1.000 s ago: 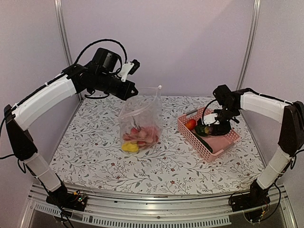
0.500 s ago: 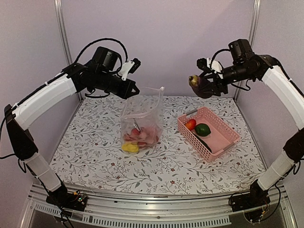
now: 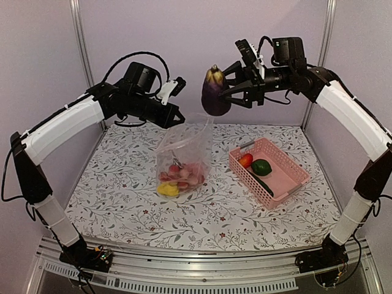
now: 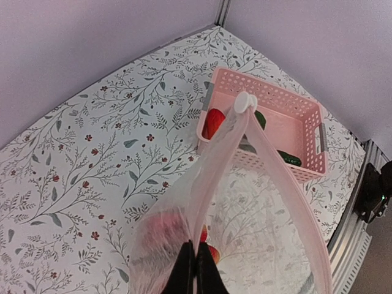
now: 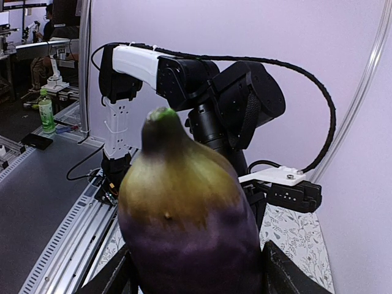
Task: Place the food in the zip-top bag and seal the zipper
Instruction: Place the fake vegetable in the zipper food storage bag.
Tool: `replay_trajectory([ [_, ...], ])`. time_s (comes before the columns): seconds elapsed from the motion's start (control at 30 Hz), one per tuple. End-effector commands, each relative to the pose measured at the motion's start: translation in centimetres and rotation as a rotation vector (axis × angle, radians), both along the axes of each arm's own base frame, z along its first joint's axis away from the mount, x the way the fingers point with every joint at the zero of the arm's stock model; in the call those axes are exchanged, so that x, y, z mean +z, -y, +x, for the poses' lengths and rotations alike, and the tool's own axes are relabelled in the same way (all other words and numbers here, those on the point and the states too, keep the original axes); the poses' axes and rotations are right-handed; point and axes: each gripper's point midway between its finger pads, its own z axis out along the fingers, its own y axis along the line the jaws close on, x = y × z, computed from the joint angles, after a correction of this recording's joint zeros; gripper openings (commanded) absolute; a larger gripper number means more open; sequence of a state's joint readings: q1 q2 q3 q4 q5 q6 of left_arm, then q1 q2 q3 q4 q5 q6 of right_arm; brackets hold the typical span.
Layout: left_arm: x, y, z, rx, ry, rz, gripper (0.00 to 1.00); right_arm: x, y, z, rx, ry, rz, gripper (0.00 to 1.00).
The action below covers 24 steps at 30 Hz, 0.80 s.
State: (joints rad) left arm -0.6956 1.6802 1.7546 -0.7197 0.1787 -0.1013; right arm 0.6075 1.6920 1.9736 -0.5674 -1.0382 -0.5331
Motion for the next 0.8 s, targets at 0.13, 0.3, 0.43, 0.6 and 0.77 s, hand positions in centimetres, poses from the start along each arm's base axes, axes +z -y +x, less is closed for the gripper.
replay_trajectory([
  [0.13, 1.6, -0.1, 0.4, -0.008, 0.024, -0.043, 0.0, -2.1, -4.7, -0.2, 0.143, -0.084, 0.03, 0.4],
  [0.3, 1.3, -0.3, 0.3, -0.006, 0.018, -0.051, 0.0, -4.5, -6.6, 0.7, 0.164, -0.14, 0.011, 0.42],
  [0.43, 1.4, -0.6, 0.1, -0.004, 0.017, -0.06, 0.0, -7.5, -7.4, 1.8, 0.142, -0.163, -0.027, 0.47],
  [0.6, 1.6, -1.3, 0.3, 0.006, 0.026, -0.06, 0.0, -9.6, -7.5, 2.8, 0.075, -0.166, -0.066, 0.7],
  [0.77, 1.6, -1.6, 0.6, 0.01, 0.031, -0.07, 0.0, -8.6, -6.7, 3.4, -0.026, -0.157, -0.078, 0.92],
])
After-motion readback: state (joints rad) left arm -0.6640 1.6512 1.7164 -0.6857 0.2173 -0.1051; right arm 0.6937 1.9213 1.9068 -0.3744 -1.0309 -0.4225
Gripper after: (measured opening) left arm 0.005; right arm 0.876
